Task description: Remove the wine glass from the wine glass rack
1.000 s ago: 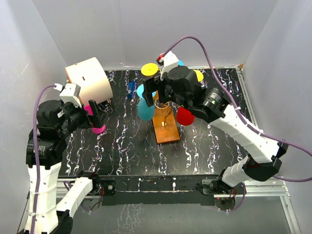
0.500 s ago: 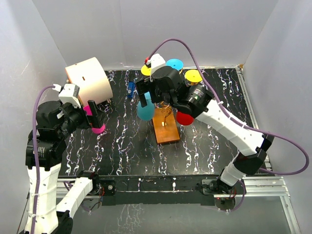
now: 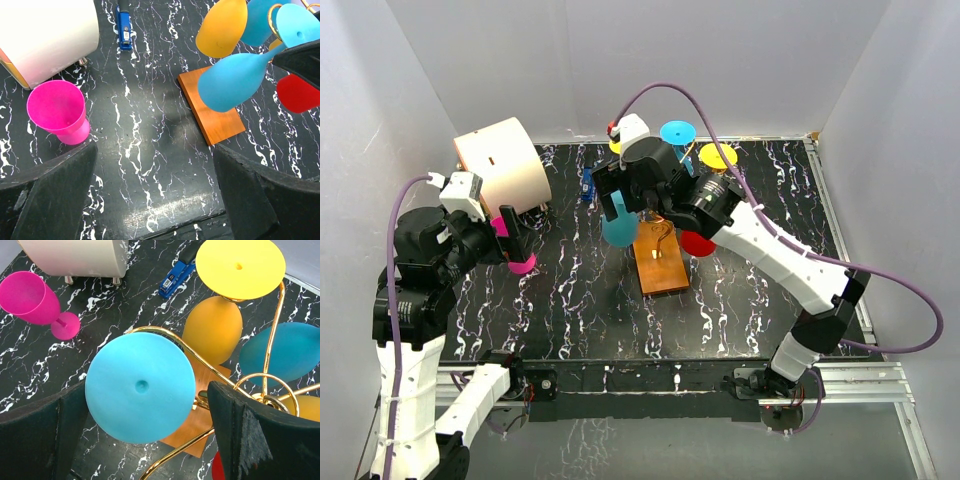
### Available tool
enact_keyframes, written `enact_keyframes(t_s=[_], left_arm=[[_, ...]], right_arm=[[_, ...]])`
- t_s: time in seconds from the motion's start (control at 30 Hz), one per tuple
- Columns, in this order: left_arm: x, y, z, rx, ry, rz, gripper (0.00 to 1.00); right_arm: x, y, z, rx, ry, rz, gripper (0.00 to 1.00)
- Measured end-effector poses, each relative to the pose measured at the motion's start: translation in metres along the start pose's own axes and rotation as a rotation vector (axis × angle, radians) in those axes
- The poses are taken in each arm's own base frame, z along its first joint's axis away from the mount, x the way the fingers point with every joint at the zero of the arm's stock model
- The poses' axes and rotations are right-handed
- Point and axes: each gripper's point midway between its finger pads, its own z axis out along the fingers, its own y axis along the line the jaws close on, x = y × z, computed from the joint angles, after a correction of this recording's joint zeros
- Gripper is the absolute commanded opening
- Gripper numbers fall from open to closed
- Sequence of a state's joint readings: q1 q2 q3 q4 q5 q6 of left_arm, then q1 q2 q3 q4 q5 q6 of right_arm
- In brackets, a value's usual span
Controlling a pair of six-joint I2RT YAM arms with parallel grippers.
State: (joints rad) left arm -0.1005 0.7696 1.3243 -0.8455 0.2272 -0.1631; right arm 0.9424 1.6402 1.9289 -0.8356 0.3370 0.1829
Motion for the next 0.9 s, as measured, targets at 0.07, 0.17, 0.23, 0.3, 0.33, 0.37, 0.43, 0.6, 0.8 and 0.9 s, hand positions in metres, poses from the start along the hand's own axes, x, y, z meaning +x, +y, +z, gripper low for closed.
enact_keyframes(t_s=[0.07, 0.17, 0.23, 0.3, 0.33, 0.37, 0.43, 0.6, 0.8, 0.9], left_arm=[[0.0, 0.001, 0.0, -0.003, 0.0, 0.0, 0.99], [0.0, 0.001, 0.0, -0.004, -0.001, -0.001, 0.99], [0.0, 0.001, 0.0, -0.005, -0.001, -0.001, 0.99], [0.0, 0.001, 0.0, -0.006, -0.001, -0.002, 0.99], [0.0, 0.001, 0.0, -0.007, -0.001, -0.002, 0.99], [0.0, 0.001, 0.0, -0.007, -0.001, -0.002, 0.99], [0.0, 0.001, 0.0, -0.007, -0.001, -0.003, 0.99], [0.0, 0.001, 0.0, -0.011, -0.001, -0.011, 0.99], [0.001, 0.005, 0.0, -0.042, 0.0, -0.053, 0.99], [0.001, 0.006, 0.0, -0.052, -0.002, -0.081, 0.99]], right_arm=[[-0.001, 0.0, 0.001, 0.003, -0.001, -0.002, 0.95], [-0.003, 0.0, 0.001, 0.005, -0.006, -0.001, 0.91], [-0.006, 0.001, 0.002, 0.004, -0.01, -0.001, 0.89], [-0.006, 0.001, 0.004, 0.004, -0.01, -0.004, 0.89], [-0.006, 0.002, 0.005, 0.004, -0.008, -0.006, 0.9], [-0.006, 0.002, 0.006, 0.004, -0.007, -0.008, 0.92], [-0.004, 0.003, 0.009, 0.005, -0.002, -0.011, 0.93], [0.0, 0.006, 0.013, 0.003, 0.011, -0.021, 0.89], [0.001, 0.008, 0.013, 0.001, 0.011, -0.026, 0.8], [0.0, 0.007, 0.013, 0.006, 0.009, -0.027, 0.75]])
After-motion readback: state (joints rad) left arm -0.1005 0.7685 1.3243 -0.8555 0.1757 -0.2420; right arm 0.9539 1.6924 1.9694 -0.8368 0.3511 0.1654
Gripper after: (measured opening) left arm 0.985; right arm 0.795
